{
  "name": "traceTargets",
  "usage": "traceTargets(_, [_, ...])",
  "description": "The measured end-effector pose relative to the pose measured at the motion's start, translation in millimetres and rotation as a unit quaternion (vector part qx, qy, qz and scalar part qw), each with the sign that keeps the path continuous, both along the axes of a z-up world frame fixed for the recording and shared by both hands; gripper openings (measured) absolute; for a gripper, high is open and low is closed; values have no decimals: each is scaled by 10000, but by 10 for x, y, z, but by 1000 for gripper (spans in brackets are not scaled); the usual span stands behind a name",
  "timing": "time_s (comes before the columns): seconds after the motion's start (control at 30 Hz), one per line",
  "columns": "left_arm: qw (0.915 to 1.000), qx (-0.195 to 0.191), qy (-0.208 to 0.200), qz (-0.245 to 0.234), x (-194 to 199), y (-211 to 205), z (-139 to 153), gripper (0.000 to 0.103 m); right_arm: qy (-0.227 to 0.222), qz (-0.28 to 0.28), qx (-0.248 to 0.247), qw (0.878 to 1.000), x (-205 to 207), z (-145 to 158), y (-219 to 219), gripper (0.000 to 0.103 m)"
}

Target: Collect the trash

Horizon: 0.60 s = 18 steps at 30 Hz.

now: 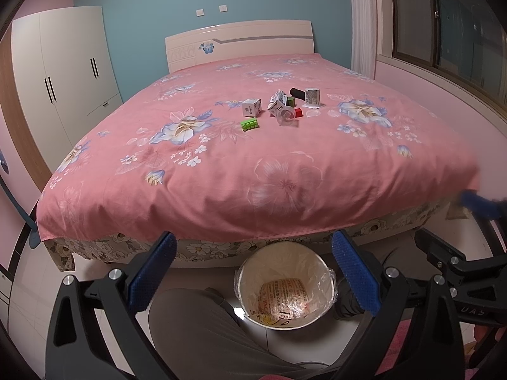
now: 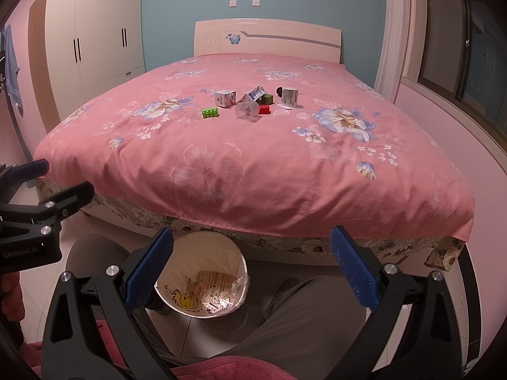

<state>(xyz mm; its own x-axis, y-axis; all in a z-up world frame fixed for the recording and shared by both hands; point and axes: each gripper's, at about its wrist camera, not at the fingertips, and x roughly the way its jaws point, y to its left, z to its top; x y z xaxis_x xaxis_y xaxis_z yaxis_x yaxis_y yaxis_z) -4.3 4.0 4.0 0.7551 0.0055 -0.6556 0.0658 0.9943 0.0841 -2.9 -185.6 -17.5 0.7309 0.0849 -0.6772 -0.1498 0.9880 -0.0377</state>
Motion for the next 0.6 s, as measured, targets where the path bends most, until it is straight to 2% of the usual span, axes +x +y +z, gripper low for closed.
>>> traceTargets(0.6, [10000,4,87,1,-38,29,-103,100,63,17,1,10000,18,-44,8,97])
